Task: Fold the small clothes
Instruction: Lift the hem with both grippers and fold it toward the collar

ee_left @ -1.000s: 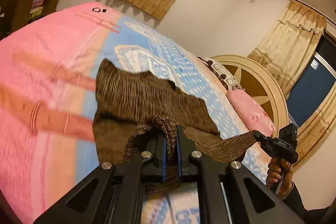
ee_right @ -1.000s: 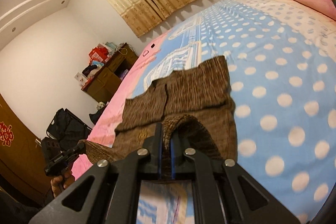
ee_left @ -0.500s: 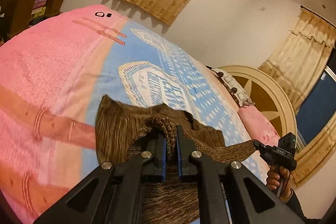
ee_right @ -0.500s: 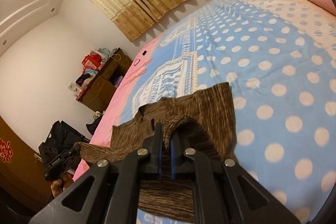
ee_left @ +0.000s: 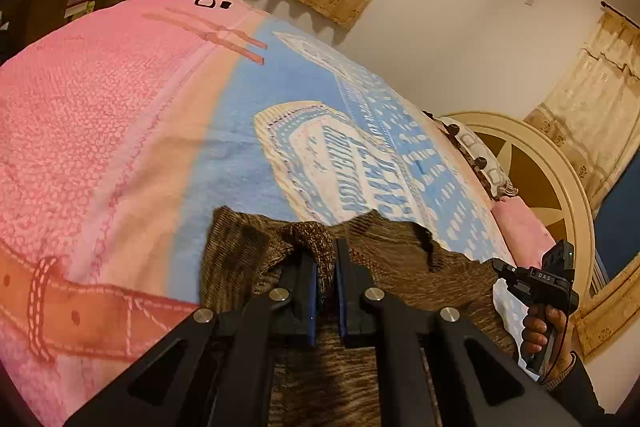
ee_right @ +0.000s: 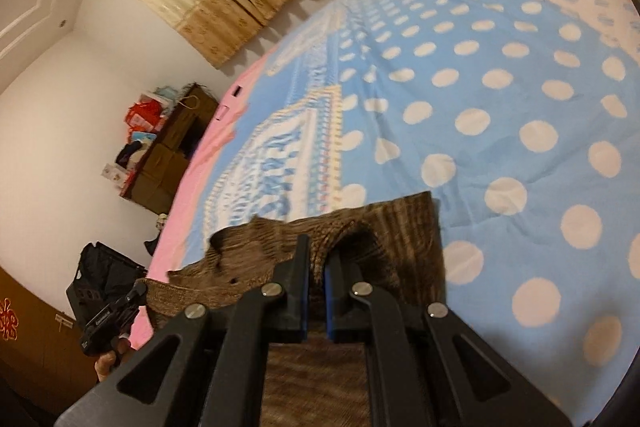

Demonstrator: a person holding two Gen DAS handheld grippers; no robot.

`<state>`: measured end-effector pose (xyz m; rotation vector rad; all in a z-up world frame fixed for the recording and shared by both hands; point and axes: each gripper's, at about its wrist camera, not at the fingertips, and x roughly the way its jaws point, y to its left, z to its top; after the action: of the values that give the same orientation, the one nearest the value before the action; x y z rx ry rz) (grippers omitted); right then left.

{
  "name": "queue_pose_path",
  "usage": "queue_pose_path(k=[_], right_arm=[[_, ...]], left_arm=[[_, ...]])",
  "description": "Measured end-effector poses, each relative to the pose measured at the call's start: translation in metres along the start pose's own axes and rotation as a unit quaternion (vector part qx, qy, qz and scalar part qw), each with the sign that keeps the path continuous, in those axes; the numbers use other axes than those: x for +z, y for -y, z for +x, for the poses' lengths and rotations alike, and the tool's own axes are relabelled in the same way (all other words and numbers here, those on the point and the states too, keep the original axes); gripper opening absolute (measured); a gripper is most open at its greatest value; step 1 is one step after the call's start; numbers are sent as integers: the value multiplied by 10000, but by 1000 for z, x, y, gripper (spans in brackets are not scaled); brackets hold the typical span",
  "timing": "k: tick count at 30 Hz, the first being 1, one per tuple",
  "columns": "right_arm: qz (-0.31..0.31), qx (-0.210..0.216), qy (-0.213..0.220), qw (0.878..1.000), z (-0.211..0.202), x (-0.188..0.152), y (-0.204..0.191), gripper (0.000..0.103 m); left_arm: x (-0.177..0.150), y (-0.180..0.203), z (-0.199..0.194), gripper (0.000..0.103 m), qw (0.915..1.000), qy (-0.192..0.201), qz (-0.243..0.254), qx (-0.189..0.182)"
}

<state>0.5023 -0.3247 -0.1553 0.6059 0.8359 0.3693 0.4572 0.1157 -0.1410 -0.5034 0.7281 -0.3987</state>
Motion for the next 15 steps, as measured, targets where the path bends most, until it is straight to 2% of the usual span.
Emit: queue_pose_path(k=[7, 10, 11, 12, 14, 15], right_arm=[[-49, -107, -144, 9998, 27, 14, 8, 9], [-81, -57, -261, 9996, 38, 20, 9, 13], [-59, -173, -210, 9996, 40, 22, 10, 17], [9, -216, -160, 9996, 41, 25, 14, 32], [174, -210, 0, 9996, 40, 30, 20, 56], [197, -247, 63, 9995, 39, 32, 22, 57]], left_arm=[[0, -17, 20, 7, 9997, -176, -141, 115], [2, -20, 21, 8, 9995, -208, -235, 76], [3, -20, 21, 8, 9994, -216, -247, 98], [4, -20, 21, 8, 9993, -238, -261, 117], [8, -22, 19, 8, 9990, -268, -350, 80], [9, -22, 18, 8, 9989, -269, -380, 64]])
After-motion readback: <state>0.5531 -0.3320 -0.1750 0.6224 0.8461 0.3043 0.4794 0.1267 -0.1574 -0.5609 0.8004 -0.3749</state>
